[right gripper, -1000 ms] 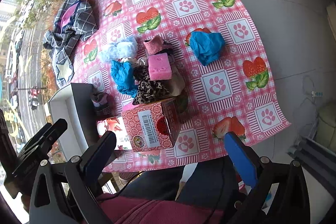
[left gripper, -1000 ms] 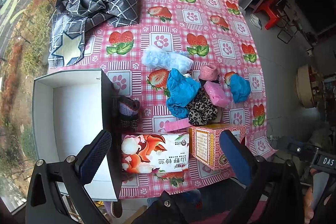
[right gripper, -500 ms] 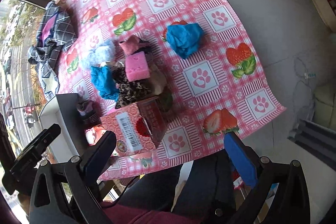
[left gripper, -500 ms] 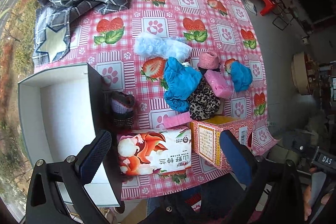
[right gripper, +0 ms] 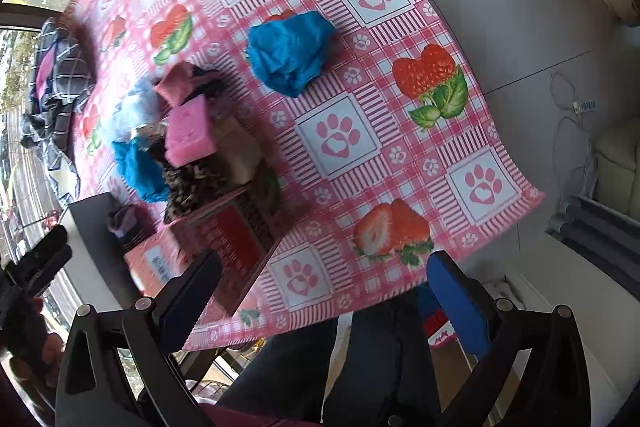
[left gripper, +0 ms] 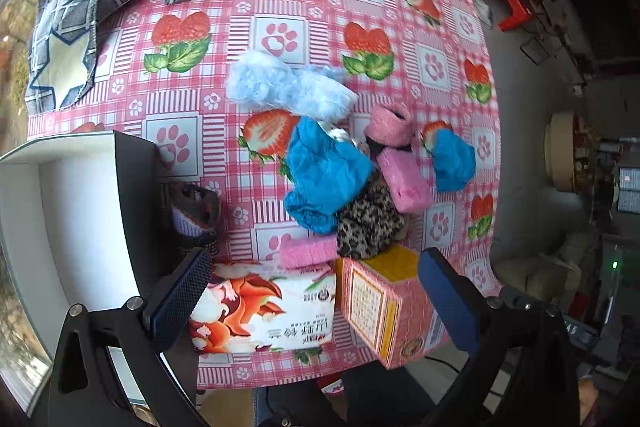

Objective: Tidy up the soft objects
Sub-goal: 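Reach both tools toward the pile of soft items on the table, then grasp the light-blue fluffy duster with left tool while right tool grasps blue cloth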

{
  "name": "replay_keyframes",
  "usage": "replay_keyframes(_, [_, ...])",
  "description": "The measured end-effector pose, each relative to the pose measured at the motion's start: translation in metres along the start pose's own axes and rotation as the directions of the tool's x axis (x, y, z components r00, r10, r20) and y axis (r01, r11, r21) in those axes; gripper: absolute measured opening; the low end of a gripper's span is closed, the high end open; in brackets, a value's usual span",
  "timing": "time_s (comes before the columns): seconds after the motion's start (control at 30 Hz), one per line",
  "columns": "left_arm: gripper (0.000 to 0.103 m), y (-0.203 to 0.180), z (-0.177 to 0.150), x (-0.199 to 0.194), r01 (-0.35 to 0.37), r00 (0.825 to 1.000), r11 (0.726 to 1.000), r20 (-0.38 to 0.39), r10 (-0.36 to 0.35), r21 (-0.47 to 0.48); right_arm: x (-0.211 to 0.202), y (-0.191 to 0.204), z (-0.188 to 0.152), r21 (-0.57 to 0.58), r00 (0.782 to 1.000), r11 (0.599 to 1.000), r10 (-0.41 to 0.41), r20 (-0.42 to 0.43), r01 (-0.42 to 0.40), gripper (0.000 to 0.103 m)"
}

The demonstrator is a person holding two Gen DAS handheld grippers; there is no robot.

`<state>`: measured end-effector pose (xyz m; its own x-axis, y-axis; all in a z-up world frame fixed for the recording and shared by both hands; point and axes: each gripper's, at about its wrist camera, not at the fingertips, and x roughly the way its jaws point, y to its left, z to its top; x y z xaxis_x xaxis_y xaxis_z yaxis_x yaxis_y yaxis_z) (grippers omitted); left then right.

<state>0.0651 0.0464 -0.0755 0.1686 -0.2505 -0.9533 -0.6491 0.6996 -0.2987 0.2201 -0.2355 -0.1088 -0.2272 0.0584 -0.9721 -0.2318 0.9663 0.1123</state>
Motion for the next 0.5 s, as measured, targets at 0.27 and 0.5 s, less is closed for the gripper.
replay_keyframes(0.27, [0.103, 0.006, 0.057, 0.029, -0.032, 0.999, 0.993, -0.017, 0.031, -0.109, 0.016, 0.008, 0.051, -0.089, 1.0, 0.996, -0.013, 0.01, 0.014, 0.103])
replay_keyframes(0.5, [0.103, 0.011, 0.089, 0.088, -0.076, 0.991, 0.978, -0.124, 0.052, -0.194, 0.033, 0.021, 0.093, -0.177, 0.996, 0.981, -0.071, 0.06, 0.08, 0.103])
